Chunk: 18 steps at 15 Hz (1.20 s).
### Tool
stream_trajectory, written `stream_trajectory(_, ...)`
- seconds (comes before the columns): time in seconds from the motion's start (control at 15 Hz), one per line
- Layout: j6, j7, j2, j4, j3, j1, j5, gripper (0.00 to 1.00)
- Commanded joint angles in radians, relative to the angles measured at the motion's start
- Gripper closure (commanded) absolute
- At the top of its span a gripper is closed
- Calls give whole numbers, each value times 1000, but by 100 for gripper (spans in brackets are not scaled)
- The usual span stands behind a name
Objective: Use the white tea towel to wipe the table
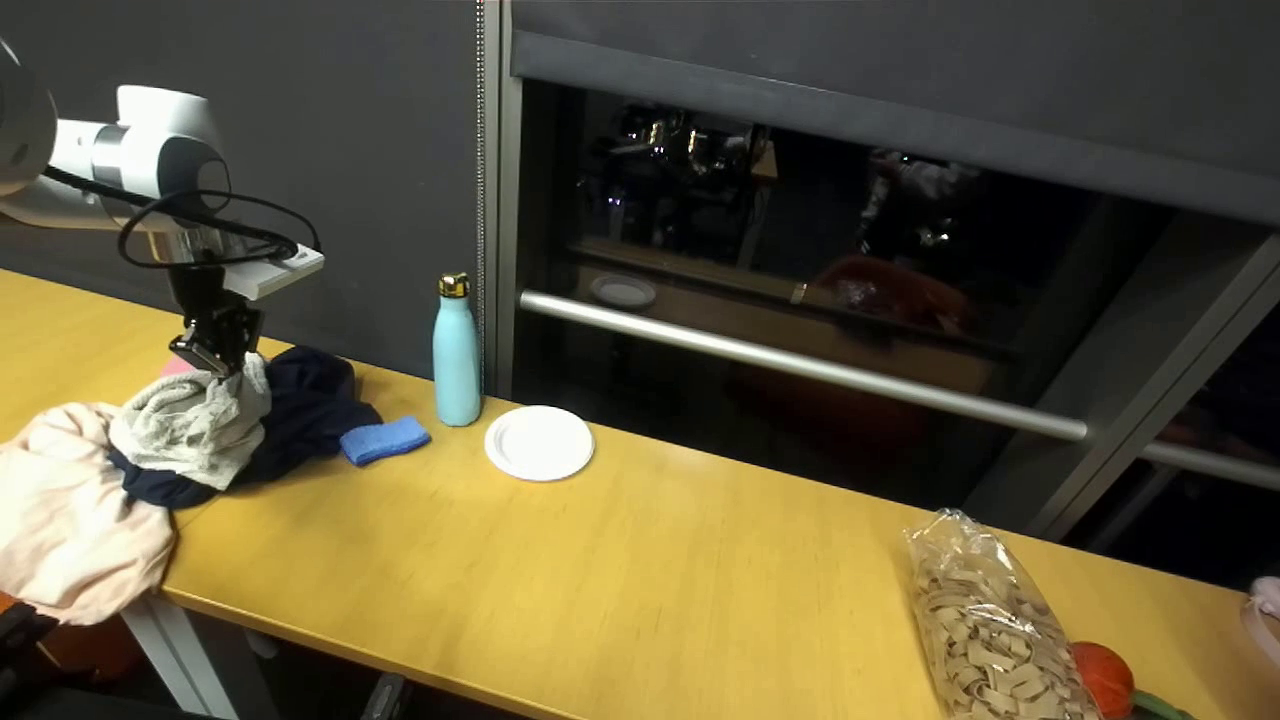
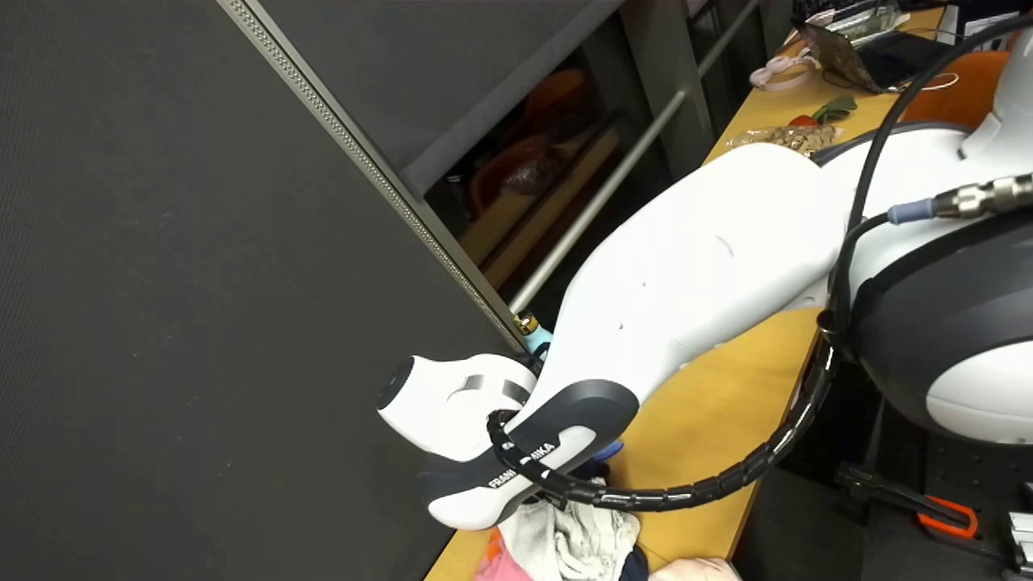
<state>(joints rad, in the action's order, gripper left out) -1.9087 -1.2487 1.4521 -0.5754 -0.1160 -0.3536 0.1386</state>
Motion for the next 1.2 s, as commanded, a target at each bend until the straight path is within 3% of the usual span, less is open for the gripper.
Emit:
stream_trajectory(0.0, 71, 29, -17, 50, 13, 22, -4, 100)
stream_trajectory(0.2, 145, 75, -62, 64, 21, 49, -6, 99)
stream_trajectory(0.27, 220, 83, -34, 154, 28, 52, -11, 99)
stream_trajectory(0.4, 324, 99, -63, 189, 35, 76, -14, 99)
stream_trajectory(0.47, 331, 106, -138, 99, 41, 96, -15, 99)
stream_trajectory(0.67, 451, 112, -191, 106, 68, 134, -2, 99)
stream_trajectory(1.13, 584, 137, -239, 86, 157, 205, 41, 99)
